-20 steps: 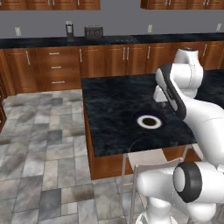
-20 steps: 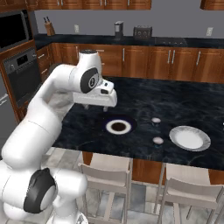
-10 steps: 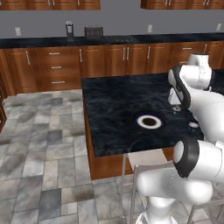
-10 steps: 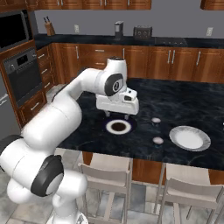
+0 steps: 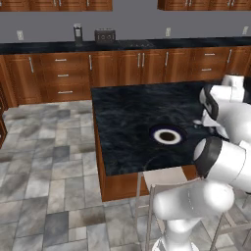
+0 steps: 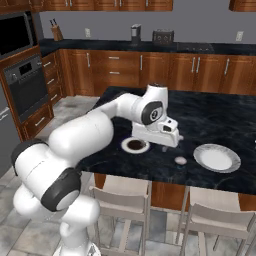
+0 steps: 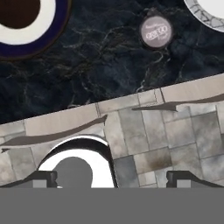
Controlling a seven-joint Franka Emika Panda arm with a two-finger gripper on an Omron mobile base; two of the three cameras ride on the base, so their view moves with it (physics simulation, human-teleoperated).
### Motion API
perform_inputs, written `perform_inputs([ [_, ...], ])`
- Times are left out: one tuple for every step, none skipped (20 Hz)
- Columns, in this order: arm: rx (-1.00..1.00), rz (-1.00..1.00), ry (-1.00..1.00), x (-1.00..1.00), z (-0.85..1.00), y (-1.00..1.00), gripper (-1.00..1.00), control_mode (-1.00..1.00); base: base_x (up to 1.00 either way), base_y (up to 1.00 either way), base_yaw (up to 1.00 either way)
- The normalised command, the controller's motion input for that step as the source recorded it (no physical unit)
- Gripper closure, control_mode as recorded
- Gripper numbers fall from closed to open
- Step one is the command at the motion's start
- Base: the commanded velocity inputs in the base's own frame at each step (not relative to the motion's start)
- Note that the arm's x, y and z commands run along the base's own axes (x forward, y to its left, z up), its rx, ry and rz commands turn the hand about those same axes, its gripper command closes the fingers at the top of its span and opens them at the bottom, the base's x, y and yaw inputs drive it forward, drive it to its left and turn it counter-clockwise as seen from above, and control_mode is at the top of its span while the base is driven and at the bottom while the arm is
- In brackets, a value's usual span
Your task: Place two yogurt containers on each plate.
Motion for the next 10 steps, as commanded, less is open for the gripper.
perform_inputs([
  [0.00,-0.07,0.00,0.16,-0.26,-0.46,-1.00,-1.00,0.00,0.00,0.00],
  [0.00,-0.06,0.00,0.06,-0.11,-0.34,-1.00,-1.00,0.00,0.00,0.00],
  [0.00,-0.04,0.00,0.04,-0.11,-0.31,-1.00,-1.00,0.00,0.00,0.00],
  [0.00,-0.03,0.00,0.09,-0.16,-0.34,-1.00,-1.00,0.00,0.00,0.00],
  [0.00,-0.03,0.00,0.21,-0.23,-0.28,-1.00,-1.00,0.00,0.00,0.00],
  [0.00,-0.03,0.00,0.24,-0.29,-0.31,-1.00,-1.00,0.00,0.00,0.00],
  [0.02,-0.03,-0.01,0.30,-0.40,-0.35,-1.00,-1.00,0.00,0.00,0.00],
  [0.08,-0.01,-0.05,0.39,-0.45,-0.42,-1.00,-1.00,0.00,0.00,0.00],
  [0.07,-0.01,-0.06,0.41,-0.45,-0.38,-1.00,-1.00,0.00,0.00,0.00],
  [0.08,0.00,-0.08,0.47,-0.48,-0.35,-1.00,-1.00,0.00,0.00,0.00],
])
